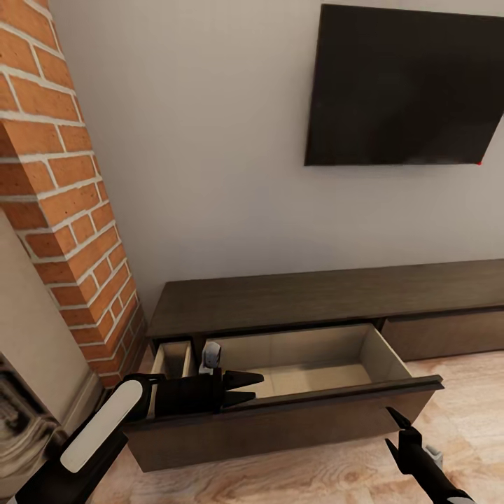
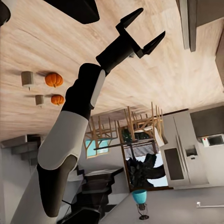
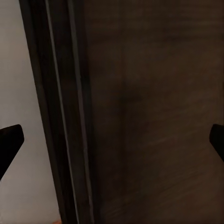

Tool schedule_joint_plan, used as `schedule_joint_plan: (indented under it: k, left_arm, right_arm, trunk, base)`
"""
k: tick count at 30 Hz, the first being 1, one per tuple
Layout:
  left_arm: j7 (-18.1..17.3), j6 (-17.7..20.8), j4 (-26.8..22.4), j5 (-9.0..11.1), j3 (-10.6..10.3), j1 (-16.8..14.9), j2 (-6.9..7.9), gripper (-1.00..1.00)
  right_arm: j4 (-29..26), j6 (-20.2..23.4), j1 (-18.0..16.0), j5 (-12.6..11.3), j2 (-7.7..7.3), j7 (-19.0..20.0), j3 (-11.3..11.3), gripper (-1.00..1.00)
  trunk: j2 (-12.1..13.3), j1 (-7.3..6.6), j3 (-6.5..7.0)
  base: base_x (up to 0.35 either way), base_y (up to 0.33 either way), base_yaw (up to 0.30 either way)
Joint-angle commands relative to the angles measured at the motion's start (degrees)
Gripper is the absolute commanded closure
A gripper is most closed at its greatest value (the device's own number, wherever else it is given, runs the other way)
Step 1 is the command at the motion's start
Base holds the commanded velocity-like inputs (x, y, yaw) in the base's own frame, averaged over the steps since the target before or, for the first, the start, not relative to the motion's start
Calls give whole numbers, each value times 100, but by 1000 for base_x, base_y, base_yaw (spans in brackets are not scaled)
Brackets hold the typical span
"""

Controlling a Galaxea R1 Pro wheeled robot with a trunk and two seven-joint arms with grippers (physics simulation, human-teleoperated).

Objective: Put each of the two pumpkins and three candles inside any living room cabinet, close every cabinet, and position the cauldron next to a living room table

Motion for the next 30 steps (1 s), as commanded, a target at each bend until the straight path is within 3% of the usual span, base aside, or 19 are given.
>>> schedule_joint_plan:
  k: [1,30]
  left_arm:
    - [-58,4,2,-50,-7,-5,4,-100]
    - [-42,7,2,-47,-23,-5,4,-100]
  right_arm:
    - [5,47,-3,-11,-1,7,-31,-100]
    - [-6,42,-3,-3,-1,-39,-31,-100]
  trunk:
    - [-2,-1,-5]
    - [1081,-594,480]
  base:
    - [0,0,0]
    - [0,0,0]
